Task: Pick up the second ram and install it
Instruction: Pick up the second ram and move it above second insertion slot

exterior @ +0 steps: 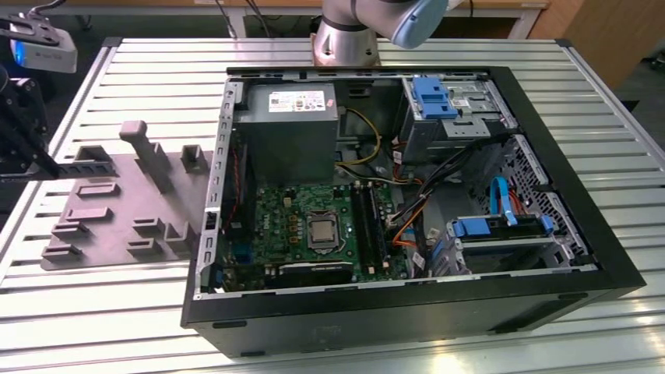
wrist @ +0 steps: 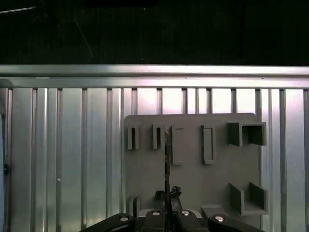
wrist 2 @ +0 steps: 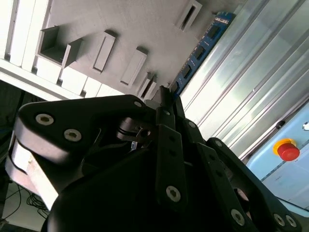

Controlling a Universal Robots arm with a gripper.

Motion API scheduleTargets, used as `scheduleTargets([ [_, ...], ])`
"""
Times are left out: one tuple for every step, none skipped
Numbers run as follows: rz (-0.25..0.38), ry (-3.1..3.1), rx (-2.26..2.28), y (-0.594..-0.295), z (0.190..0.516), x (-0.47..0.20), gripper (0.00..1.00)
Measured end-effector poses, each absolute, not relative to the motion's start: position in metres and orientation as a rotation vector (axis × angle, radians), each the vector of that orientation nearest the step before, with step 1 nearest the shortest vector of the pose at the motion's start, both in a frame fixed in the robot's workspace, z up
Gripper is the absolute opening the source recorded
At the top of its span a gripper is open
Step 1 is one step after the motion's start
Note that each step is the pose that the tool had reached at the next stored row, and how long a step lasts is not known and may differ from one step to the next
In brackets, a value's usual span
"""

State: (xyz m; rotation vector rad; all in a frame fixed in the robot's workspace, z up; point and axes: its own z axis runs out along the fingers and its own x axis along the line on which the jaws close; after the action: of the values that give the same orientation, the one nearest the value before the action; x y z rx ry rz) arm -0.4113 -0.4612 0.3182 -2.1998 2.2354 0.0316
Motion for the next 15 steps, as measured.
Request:
scheduleTargets([
  [0.032, 2.236, -2.199, -0.461, 0.32, -0.411, 0.14],
  [0.032, 2.236, -2.199, -0.461, 0.322, -0.411, 0.14],
  [0.032, 2.236, -2.199, -0.461, 0.323, -0.411, 0.14],
  [0.031, 2.236, -2.199, -0.461, 0.325, -0.411, 0.14],
  [0.032, 2.237, -2.198, -0.461, 0.327, -0.411, 0.14],
  [0.032, 2.237, -2.198, -0.461, 0.329, -0.411, 0.14],
  [0.032, 2.237, -2.198, -0.461, 0.331, -0.411, 0.14],
  [0.032, 2.237, -2.198, -0.461, 0.333, -0.411, 0.14],
  [0.032, 2.238, -2.197, -0.461, 0.335, -0.411, 0.14],
  [0.032, 2.238, -2.197, -0.461, 0.336, -0.411, 0.14],
  [0.032, 2.238, -2.197, -0.461, 0.338, -0.411, 0.14],
  [0.032, 2.239, -2.196, -0.461, 0.34, -0.411, 0.14],
  [0.032, 2.239, -2.196, -0.461, 0.342, -0.411, 0.14],
  [0.032, 2.239, -2.196, -0.461, 0.344, -0.411, 0.14],
  [0.032, 2.24, -2.195, -0.461, 0.346, -0.411, 0.14],
])
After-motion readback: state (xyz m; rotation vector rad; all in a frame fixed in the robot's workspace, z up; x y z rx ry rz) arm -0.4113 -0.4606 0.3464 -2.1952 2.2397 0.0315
